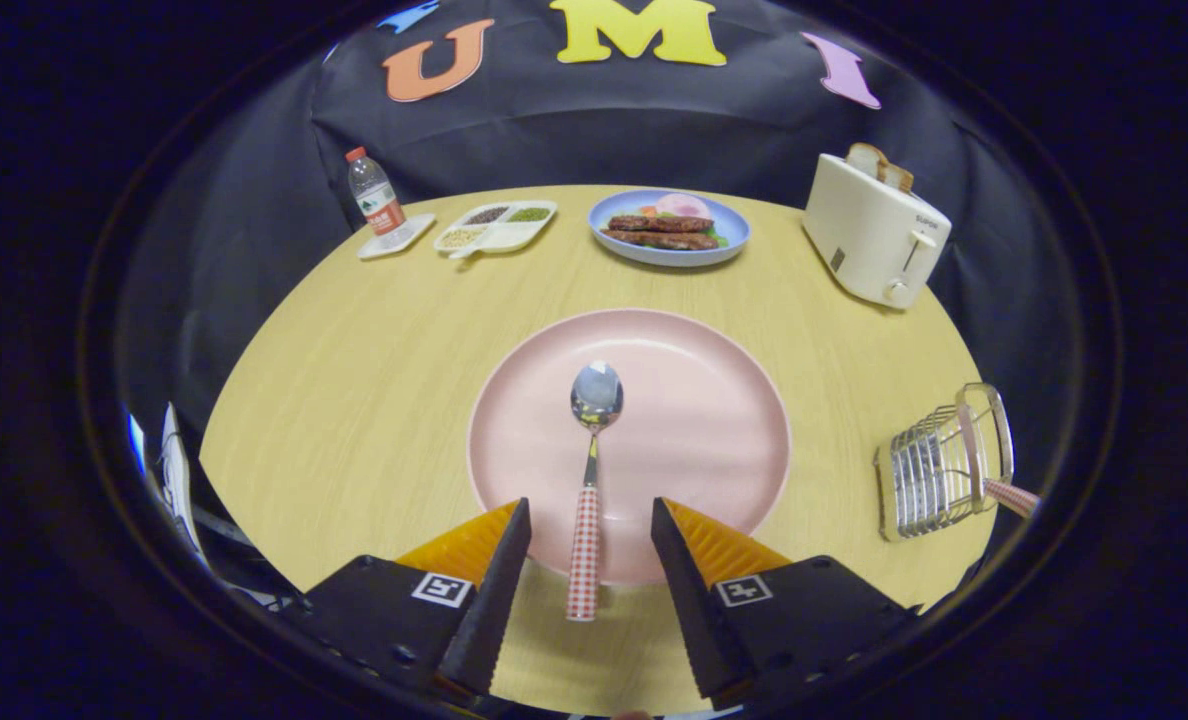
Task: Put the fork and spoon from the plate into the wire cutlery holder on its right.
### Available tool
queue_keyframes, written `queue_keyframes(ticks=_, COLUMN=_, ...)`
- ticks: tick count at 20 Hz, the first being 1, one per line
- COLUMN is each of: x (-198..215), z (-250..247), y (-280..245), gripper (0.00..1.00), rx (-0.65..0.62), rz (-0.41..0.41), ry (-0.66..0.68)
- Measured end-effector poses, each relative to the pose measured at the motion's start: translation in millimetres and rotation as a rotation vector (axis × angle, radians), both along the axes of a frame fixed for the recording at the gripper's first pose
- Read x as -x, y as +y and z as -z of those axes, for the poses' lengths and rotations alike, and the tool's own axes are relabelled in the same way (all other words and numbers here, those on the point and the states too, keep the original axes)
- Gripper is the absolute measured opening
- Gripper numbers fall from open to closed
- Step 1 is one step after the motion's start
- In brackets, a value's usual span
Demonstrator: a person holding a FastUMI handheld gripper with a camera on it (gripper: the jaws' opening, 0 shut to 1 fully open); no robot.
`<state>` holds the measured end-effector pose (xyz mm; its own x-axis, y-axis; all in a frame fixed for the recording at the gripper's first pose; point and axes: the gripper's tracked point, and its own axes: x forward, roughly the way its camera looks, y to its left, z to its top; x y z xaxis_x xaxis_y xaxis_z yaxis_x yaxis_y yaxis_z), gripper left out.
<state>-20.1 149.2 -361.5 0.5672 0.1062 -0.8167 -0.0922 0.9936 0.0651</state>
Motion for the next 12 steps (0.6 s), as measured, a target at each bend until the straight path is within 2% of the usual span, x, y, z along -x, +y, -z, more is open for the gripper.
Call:
queue_keyframes(ticks=2, x=-2, z=6, y=-2, gripper=0.7, rx=0.007, rz=0.012, ry=0.005)
queue_keyframes(ticks=6, x=-1, z=16, y=-2, gripper=0.48, rx=0.007, rz=0.017, ry=0.035)
queue_keyframes(ticks=8, x=0, z=18, y=-2, gripper=0.46, rx=0.009, rz=0.011, ry=0.043)
queue_keyframes(ticks=11, x=2, z=19, y=-4, gripper=0.17, rx=0.028, rz=0.004, ry=0.049)
queue_keyframes(ticks=12, x=2, z=21, y=-4, gripper=0.17, rx=0.038, rz=-0.007, ry=0.06)
